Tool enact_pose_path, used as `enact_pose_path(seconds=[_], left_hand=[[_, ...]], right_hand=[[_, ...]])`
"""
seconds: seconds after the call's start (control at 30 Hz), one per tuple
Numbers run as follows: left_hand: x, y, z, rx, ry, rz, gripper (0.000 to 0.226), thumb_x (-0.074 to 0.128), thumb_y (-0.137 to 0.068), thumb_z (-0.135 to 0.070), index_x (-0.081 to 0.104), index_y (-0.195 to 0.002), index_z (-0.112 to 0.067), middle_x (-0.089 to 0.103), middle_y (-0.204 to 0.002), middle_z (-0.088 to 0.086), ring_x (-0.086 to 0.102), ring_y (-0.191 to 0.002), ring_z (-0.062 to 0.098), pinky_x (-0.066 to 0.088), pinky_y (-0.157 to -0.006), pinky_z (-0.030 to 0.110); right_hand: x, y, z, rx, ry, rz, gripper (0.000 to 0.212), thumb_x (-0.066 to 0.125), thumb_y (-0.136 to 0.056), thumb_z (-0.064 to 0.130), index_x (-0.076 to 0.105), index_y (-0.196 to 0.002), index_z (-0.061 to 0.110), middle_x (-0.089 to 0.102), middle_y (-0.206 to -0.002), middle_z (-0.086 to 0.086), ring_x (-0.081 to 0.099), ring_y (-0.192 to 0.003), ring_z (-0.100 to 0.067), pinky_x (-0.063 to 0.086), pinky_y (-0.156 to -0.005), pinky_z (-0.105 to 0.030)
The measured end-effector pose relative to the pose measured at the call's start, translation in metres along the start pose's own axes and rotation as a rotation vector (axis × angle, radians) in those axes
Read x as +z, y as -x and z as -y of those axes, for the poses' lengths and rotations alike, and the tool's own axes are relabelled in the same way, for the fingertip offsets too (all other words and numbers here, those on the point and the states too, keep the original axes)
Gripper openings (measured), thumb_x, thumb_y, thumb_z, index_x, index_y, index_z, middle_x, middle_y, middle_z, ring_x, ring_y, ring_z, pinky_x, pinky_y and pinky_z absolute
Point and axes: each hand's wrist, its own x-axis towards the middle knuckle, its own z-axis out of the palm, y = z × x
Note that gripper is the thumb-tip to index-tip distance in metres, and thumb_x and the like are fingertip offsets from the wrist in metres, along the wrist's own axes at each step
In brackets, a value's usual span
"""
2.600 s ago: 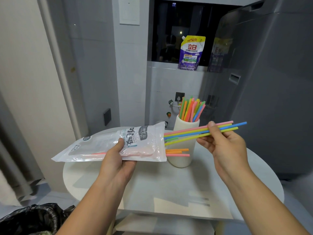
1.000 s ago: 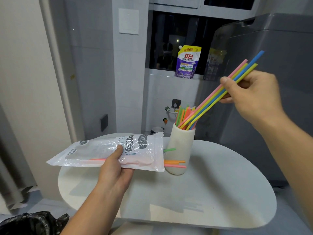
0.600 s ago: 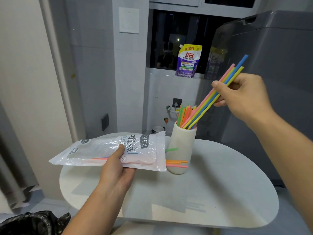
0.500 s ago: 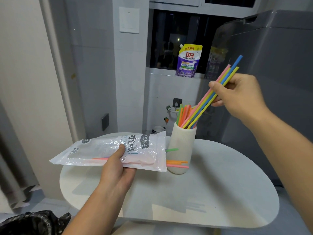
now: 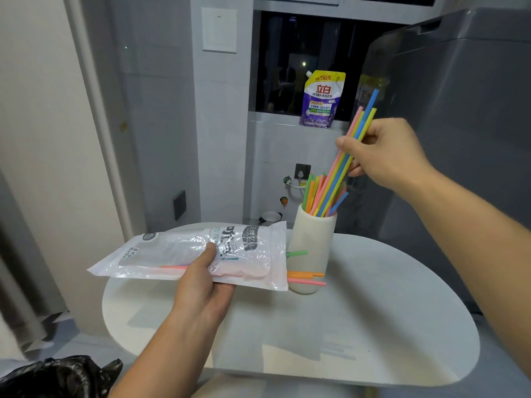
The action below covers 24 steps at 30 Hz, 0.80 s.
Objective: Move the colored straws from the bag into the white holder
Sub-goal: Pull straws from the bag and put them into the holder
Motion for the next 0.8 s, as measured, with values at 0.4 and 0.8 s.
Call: enact_pose_path(seconds=[0.4, 0.8], left_hand=[[0.002, 0.002, -0.001, 0.006, -0.011, -0.003, 0.029, 0.06, -0.102, -0.01, 0.064, -0.13, -0.004, 0.076, -0.122, 0.014, 0.074, -0.106, 0.028, 0.052, -0.105, 0.057], [0.001, 0.004, -0.001, 0.008, -0.043, -0.014, 0.021, 0.06, -0.102, -0.011, 0.067, -0.121, -0.003, 0.081, -0.103, 0.01, 0.079, -0.083, 0.025, 0.06, -0.084, 0.049]], right_hand=[[0.037, 0.019, -0.027, 0.102, 0.068, 0.122, 0.034, 0.074, -0.086, 0.041, 0.065, -0.106, 0.016, 0.07, -0.102, 0.0, 0.068, -0.093, -0.017, 0.057, -0.078, -0.034], [0.049, 0.029, -0.022, -0.08, 0.086, 0.083, 0.064, 0.051, -0.102, 0.033, 0.02, -0.157, 0.028, 0.043, -0.157, 0.0, 0.051, -0.134, -0.026, 0.049, -0.104, -0.05]])
